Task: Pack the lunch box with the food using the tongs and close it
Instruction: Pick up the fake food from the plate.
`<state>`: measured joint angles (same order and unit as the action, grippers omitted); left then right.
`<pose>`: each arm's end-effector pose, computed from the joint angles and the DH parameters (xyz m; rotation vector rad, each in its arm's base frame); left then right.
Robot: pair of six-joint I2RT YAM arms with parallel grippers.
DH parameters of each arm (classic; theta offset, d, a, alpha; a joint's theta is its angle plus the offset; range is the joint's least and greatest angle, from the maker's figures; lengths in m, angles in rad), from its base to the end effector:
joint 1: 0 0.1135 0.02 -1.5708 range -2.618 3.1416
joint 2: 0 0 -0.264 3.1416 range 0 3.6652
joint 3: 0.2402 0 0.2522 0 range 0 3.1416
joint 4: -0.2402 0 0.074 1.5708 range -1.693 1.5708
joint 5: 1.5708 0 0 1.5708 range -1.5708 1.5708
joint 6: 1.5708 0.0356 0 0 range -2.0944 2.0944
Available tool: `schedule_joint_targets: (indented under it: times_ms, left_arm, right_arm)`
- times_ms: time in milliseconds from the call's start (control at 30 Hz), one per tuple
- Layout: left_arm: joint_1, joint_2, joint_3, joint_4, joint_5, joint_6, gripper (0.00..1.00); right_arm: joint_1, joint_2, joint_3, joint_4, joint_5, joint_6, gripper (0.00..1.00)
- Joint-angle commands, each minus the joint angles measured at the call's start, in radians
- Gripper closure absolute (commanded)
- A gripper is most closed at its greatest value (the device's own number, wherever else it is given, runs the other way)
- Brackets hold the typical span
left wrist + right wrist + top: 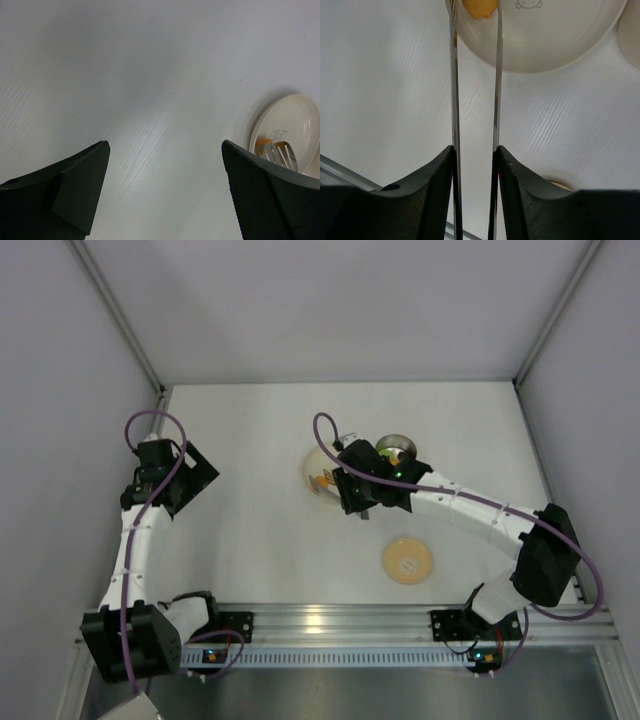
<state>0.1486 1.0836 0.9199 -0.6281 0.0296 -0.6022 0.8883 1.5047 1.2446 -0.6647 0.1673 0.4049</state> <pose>0.2225 0.0322 0.2881 -0.8580 2.2165 -0.2537 0.2067 0.2449 0.2848 -0.5320 2.4521 0.3379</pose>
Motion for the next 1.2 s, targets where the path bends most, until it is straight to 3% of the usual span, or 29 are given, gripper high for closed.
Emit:
schedule_joint_targets:
  times_ms: [0,367,633,933,1167]
  left_arm:
    - [-0.004,-0.008,-0.013,0.041,0.000,0.012,0.01]
    - [-0.004,-0.007,-0.012,0.042,-0.002,0.012,0.02]
    - [-0.006,-0.007,-0.012,0.042,0.000,0.012,0.02]
    - [-0.004,-0.007,-0.012,0.042,-0.002,0.012,0.01]
    - [-0.004,-0.007,-0.012,0.041,-0.002,0.012,0.01]
  right_arm:
    - [0.015,0.017,0.047,0.077,0.015,0.011,0.62]
    - [0.015,0.055,0.055,0.082,0.015,0.006,0.62]
    - [0.015,0.032,0.052,0.076,0.029,0.008,0.77]
    - [-0.011,-0.046,0.072,0.024,0.092,-0.011,0.77]
    - [-0.116,-0.156,0.055,-0.012,0.109,-0.034,0.77]
